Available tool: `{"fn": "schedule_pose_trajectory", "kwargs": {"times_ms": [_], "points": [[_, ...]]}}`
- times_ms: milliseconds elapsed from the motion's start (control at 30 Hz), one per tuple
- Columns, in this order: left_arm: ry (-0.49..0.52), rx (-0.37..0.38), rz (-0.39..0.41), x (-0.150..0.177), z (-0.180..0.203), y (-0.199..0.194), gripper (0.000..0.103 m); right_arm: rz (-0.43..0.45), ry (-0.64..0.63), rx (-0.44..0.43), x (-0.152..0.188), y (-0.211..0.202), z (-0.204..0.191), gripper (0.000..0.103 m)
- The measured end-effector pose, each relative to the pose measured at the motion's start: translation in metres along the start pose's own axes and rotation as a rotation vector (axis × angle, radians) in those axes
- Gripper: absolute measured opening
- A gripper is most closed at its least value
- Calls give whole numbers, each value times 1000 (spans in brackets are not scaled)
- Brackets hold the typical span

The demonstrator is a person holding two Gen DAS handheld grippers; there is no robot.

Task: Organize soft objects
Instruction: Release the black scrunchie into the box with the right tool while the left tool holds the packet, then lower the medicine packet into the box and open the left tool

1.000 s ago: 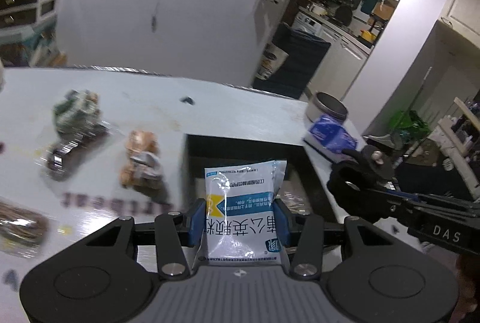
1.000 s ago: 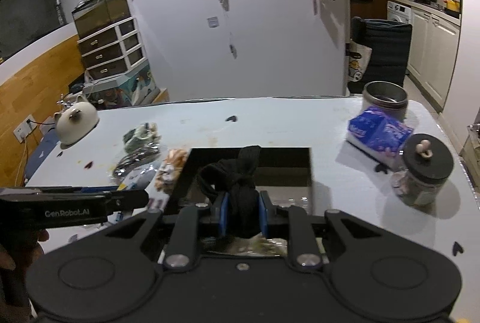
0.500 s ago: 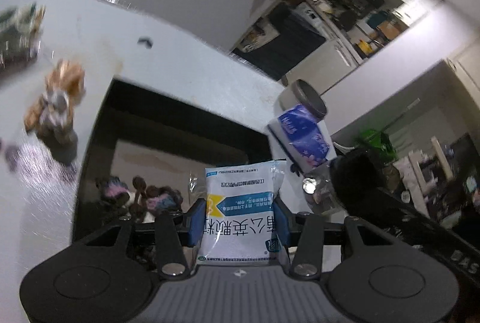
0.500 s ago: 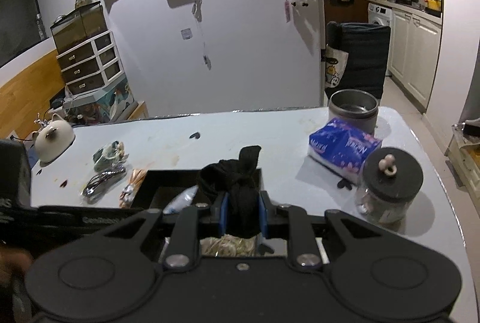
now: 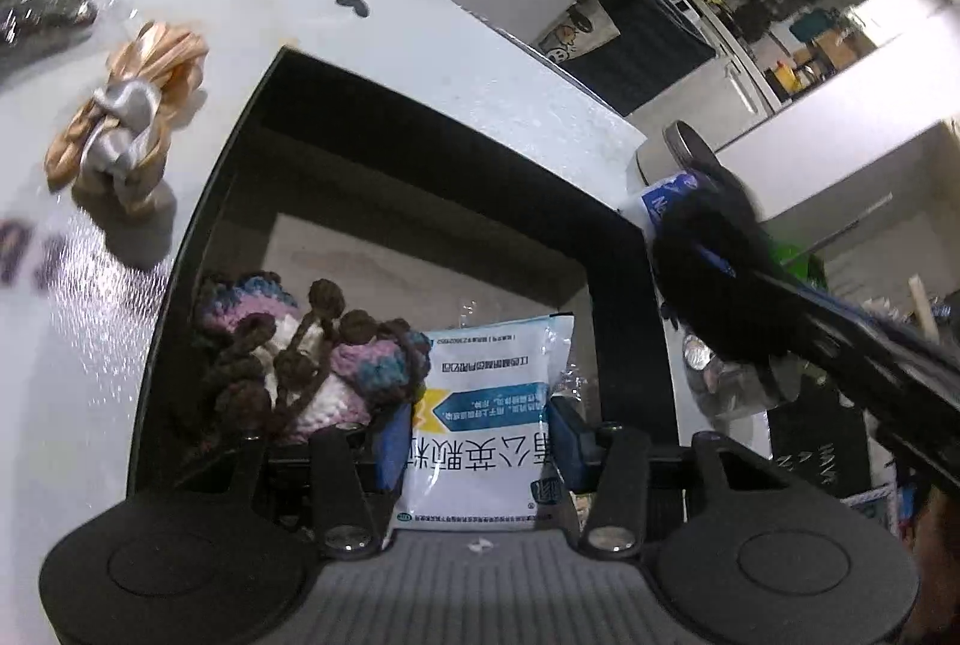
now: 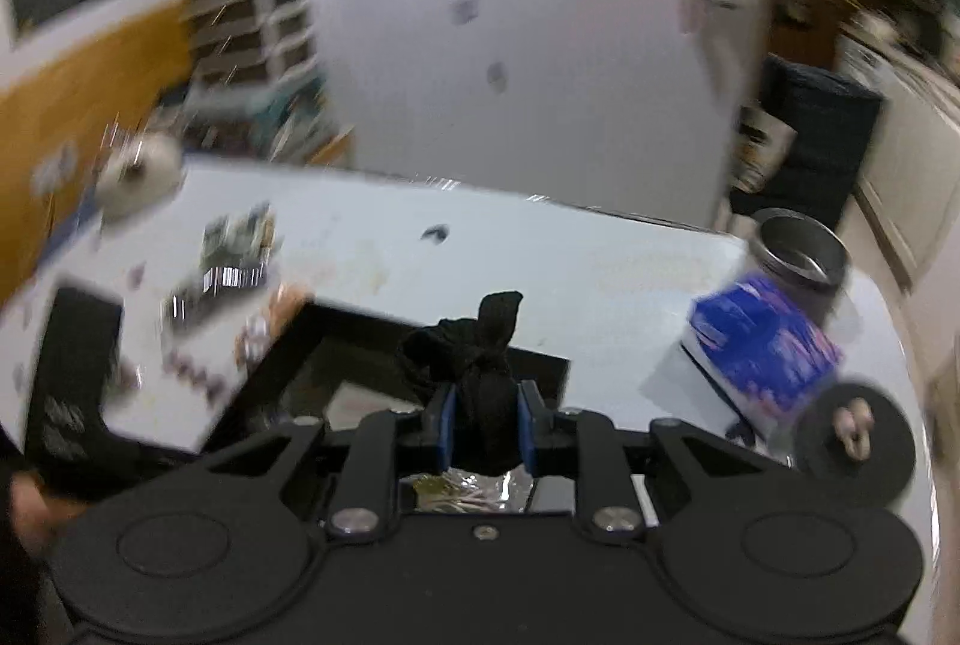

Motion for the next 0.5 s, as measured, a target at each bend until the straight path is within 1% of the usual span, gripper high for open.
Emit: {"fn": "schedule_pose_trajectory", "kwargs": {"times_ms": [67,133,200,233,333,400,433,467,500], "points": [[35,-1,0,3,4,-2,60,-22,-78,-35,-6,16,-3,22],[73,-22,3,6,7,-5,65,-38,-139,-90,-12,33,-5,24],[106,-28,8,8,10,-8,66,-67,-182,-121,-12,51,-5,34],[121,-31,15,9,10,-11,66,-89,-197,-116,-11,60,-4,43],[159,-37,30,12,13,-20,65,-114,-199,-51,-6,67,1,45],[179,-42,35,12,16,-24,58,-112,-146,-59,-3,64,8,44],[190,-38,35,12,18,-26,46,-114,-117,-70,-2,62,10,38],[196,-33,29,12,19,-26,37,-117,-89,-86,-1,60,12,24],[204,-27,20,13,21,-27,33,-117,-70,-111,-1,58,12,19]]}}
Point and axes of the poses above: each gripper's, at about its wrist camera, not at the fingertips, and y roughly the way its jaws point, z to its right, x to its underside, the point moved 3 cm from there along y, roughly the way its jaws point, and after that the axes turned 12 degrees about -y, right-handed, at the moved point
